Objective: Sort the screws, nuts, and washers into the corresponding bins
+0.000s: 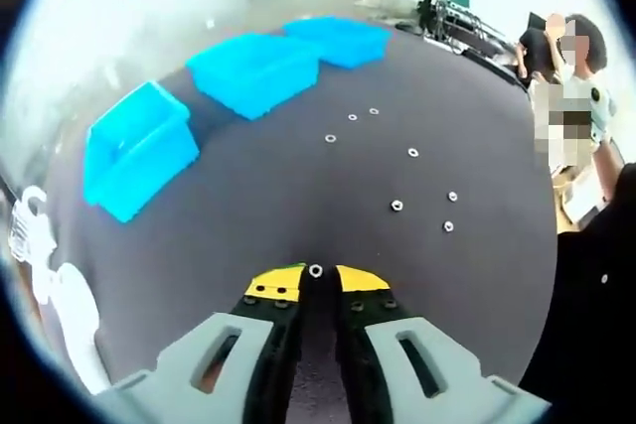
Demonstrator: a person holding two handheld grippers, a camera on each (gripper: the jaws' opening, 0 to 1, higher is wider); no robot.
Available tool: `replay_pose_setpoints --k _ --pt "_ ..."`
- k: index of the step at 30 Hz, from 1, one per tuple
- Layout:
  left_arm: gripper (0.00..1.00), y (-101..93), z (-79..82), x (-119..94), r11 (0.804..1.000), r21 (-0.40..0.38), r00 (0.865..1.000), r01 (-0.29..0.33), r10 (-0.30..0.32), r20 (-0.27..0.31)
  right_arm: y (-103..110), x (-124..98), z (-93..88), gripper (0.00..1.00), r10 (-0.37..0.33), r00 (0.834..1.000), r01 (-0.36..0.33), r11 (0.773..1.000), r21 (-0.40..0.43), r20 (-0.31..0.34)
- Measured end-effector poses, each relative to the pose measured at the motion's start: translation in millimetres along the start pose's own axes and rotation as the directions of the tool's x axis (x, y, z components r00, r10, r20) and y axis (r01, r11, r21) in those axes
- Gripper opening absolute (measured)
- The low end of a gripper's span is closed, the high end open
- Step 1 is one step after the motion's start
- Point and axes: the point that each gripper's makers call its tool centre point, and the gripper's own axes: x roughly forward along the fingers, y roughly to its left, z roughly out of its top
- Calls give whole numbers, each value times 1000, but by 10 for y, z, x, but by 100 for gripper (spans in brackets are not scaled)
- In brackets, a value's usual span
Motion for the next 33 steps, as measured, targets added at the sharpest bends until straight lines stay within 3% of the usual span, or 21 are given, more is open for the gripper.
replay_pose_setpoints --k 11,16,19,25,29,33 --pt "5 -49 -14 -10 1000 -9 1000 1 -1 19 12 -19 -13 42 -2 1000 2 1000 0 0" --pt "5 -101 9 -60 999 -27 998 17 -15 59 3 -16 1 42 -7 1000 7 1000 -1 2" --pt "5 -125 56 -119 999 -30 993 11 -8 114 1 -10 38 42 -11 1000 11 1000 -4 12" --pt "5 -248 173 -272 999 -38 970 12 -2 243 -7 0 105 42 -22 999 22 1000 -5 29" --pt "5 -335 233 -397 999 6 948 -46 42 316 -24 -6 154 42 -35 998 35 999 0 46" --pt "4 -442 322 -517 999 -14 916 -52 53 397 -18 -14 179 42 -40 998 40 999 1 53"
